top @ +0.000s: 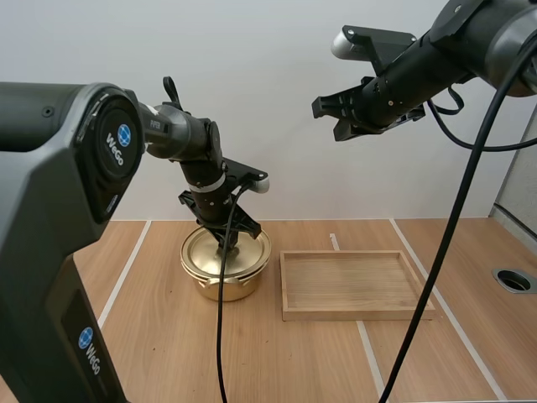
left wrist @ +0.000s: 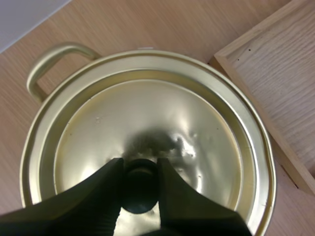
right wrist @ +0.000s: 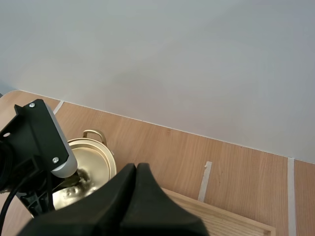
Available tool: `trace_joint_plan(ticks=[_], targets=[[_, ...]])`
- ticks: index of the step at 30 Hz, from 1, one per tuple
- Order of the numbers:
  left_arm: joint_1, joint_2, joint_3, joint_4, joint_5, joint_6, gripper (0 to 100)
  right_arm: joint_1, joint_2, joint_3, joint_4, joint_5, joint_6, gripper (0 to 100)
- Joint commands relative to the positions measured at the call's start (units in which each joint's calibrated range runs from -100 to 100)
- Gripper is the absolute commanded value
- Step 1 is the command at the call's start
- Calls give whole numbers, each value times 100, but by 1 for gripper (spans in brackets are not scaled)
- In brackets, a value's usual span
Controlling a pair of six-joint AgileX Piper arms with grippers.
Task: Open the pot, put the grape inside, and close it
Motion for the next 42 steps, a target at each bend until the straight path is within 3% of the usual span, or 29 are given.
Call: trace_joint_plan(ticks=[1,18,21,23,26,34,42], targets=[[-11,71,21,129,299,-93,0,-13,-69,-1,45,92,-1,0],[-11,71,21,168,193,-93,3,-13,-69,-1,34,110,-22,0],[-11,71,21,168,193,-93,25,-13,-69,-1,34,110,-22,0],[-11,57,21,168,193,-93,52,-13,-69,-1,34,110,-31,0],[-11,57,21,182,193,-93,100,-13,-69,-1,34,110,-31,0],[-11,-279,-374,233,456,-61,100,-13,-69,-1,34,110,-31,0],[-11,-996,-1695,233,1605,-95,100,-13,-69,-1,34,134,-32,0]])
